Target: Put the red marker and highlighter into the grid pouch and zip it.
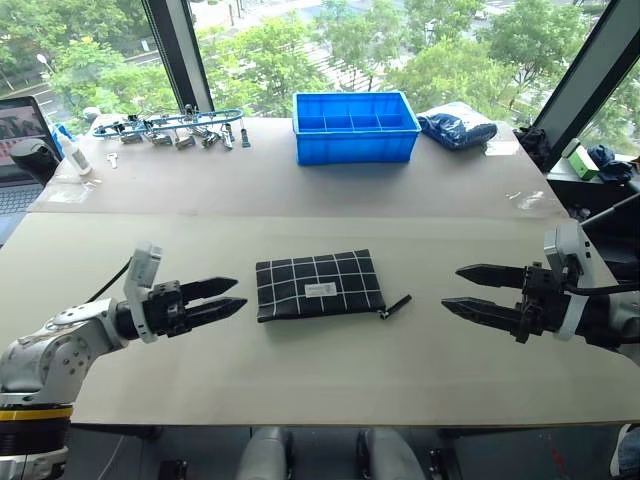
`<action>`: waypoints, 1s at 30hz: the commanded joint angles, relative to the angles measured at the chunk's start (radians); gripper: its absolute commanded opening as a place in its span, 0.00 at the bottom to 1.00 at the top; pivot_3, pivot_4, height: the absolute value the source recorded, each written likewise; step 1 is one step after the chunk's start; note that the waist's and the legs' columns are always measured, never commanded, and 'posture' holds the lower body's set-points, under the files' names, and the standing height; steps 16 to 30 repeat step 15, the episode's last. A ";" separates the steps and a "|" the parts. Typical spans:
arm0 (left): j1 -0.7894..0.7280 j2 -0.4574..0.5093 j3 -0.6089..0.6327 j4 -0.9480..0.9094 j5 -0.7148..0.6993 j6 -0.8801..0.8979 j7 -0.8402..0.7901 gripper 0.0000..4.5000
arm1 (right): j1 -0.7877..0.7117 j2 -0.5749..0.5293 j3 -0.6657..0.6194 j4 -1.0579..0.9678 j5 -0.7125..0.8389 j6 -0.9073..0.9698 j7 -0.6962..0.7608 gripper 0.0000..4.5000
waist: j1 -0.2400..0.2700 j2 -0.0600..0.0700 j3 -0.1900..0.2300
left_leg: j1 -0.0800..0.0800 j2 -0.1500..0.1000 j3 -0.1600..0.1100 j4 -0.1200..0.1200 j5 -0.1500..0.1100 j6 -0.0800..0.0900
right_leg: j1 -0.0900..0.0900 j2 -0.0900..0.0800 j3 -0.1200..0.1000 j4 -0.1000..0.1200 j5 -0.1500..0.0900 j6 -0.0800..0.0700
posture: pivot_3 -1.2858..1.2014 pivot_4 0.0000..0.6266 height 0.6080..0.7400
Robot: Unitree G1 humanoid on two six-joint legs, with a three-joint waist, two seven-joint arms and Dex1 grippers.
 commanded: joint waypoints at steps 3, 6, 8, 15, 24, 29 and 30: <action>0.033 -0.016 0.090 0.085 0.089 -0.083 0.101 0.85 | 0.014 0.004 -0.033 0.051 -0.028 -0.054 -0.006 0.89 | 0.008 0.000 0.000 | 0.001 -0.001 0.001 0.000 0.000 0.000 | 0.001 -0.001 0.000 0.000 0.000 0.000 | 0.52 0.24 1.00; 0.067 -0.025 0.098 0.058 0.088 -0.068 0.105 0.85 | 0.011 0.004 -0.034 0.087 -0.038 -0.061 -0.012 0.89 | 0.010 0.000 0.000 | 0.002 -0.001 0.001 0.000 0.000 0.000 | 0.002 -0.001 0.000 -0.001 0.000 0.000 | 0.52 0.24 1.00; 0.085 -0.033 0.105 0.014 0.073 -0.054 0.116 0.85 | 0.007 0.003 -0.035 0.099 -0.039 -0.064 -0.012 0.89 | 0.010 0.000 0.000 | 0.002 -0.001 0.001 0.000 0.000 0.000 | 0.002 -0.001 0.000 -0.001 0.000 0.000 | 0.52 0.24 1.00; 0.079 -0.048 0.079 -0.018 0.118 -0.095 0.139 0.85 | -0.012 0.015 -0.028 0.111 -0.042 -0.067 -0.023 0.89 | 0.008 0.000 0.000 | 0.002 -0.001 0.001 -0.001 0.000 0.000 | 0.001 -0.001 0.001 0.000 0.000 -0.001 | 0.52 0.24 1.00; 0.079 -0.048 0.079 -0.018 0.118 -0.095 0.139 0.85 | -0.012 0.015 -0.028 0.111 -0.042 -0.067 -0.023 0.89 | 0.008 0.000 0.000 | 0.002 -0.001 0.001 -0.001 0.000 0.000 | 0.001 -0.001 0.001 0.000 0.000 -0.001 | 0.52 0.24 1.00; 0.079 -0.048 0.079 -0.018 0.118 -0.095 0.139 0.85 | -0.012 0.015 -0.028 0.111 -0.042 -0.067 -0.023 0.89 | 0.008 0.000 0.000 | 0.002 -0.001 0.001 -0.001 0.000 0.000 | 0.001 -0.001 0.001 0.000 0.000 -0.001 | 0.52 0.24 1.00; 0.079 -0.048 0.079 -0.018 0.118 -0.095 0.139 0.85 | -0.012 0.015 -0.028 0.111 -0.042 -0.067 -0.023 0.89 | 0.008 0.000 0.000 | 0.002 -0.001 0.001 -0.001 0.000 0.000 | 0.001 -0.001 0.001 0.000 0.000 -0.001 | 0.52 0.24 1.00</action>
